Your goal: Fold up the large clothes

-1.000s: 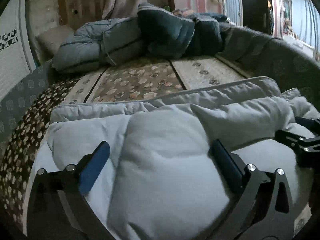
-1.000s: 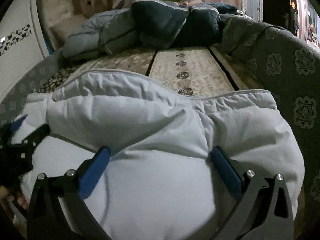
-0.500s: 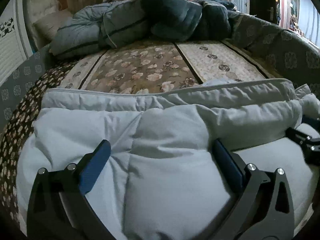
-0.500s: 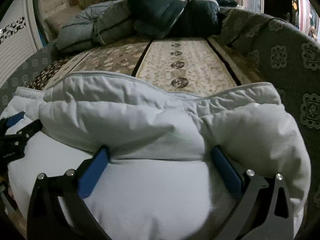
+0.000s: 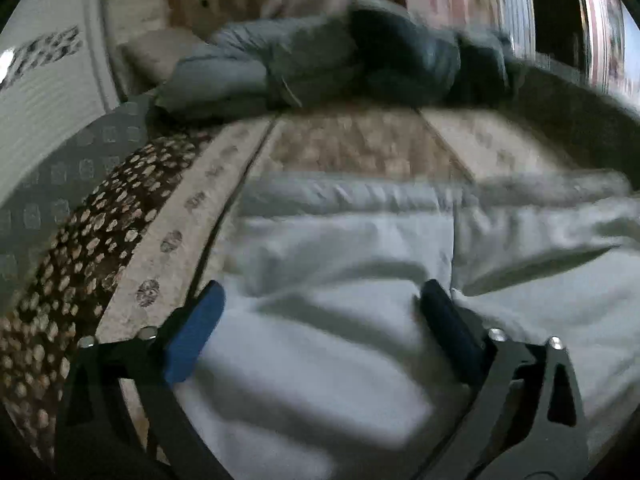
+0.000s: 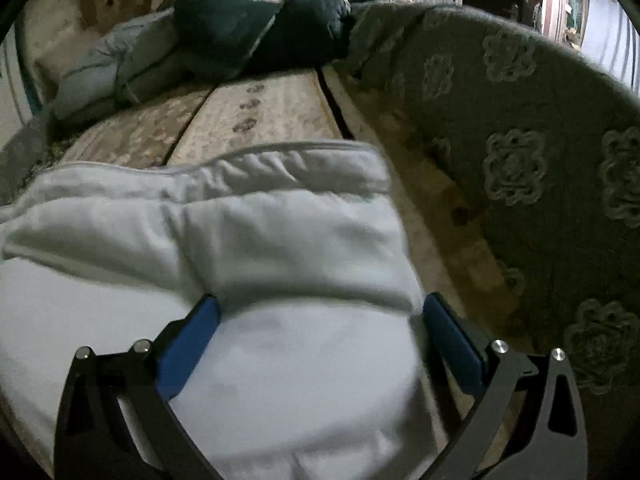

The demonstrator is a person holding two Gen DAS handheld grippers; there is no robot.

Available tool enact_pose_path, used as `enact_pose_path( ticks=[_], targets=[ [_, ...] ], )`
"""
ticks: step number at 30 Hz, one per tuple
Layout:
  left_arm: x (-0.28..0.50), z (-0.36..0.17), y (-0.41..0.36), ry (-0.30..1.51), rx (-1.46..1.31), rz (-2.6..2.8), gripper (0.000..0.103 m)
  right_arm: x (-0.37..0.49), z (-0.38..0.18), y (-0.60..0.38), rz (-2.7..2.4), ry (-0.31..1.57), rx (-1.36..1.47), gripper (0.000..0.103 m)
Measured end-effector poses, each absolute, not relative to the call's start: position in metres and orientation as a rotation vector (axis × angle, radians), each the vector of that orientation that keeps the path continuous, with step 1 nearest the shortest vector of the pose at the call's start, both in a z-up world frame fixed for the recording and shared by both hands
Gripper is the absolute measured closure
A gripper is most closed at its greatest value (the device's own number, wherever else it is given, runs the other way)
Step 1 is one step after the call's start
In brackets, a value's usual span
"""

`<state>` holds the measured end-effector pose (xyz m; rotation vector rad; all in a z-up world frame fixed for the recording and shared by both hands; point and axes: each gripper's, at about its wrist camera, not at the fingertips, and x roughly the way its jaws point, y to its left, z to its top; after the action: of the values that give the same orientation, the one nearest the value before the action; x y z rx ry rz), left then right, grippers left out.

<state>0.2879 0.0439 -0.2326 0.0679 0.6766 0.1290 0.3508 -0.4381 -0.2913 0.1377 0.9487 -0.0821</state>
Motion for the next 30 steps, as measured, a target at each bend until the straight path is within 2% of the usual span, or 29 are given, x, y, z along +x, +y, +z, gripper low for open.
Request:
enact_pose_path(
  ticks=[4,10,19,30],
  targets=[
    [0.249,-0.208,0.085,0.638,-0.032,0.106,0.003,0.312,-0.274,-0.464,0.061,0.944,0.296,0.002],
    [0.196,-0.227,0.115,0.761,-0.216,-0.046,0.003,0.256,-0.284,-0.463,0.144,0.996,0.259,0.002],
    [0.186,-0.289,0.066,0.969,-0.101,-0.058,0.003,0.254,-0.315,-0.442,0.097,1.034,0.174,0.002],
    [0.213,-0.318,0.046,0.977,-0.14,0.04,0.003,0.288,-0.341,-0.456,0.091,1.098,0.351,0.001]
  ],
)
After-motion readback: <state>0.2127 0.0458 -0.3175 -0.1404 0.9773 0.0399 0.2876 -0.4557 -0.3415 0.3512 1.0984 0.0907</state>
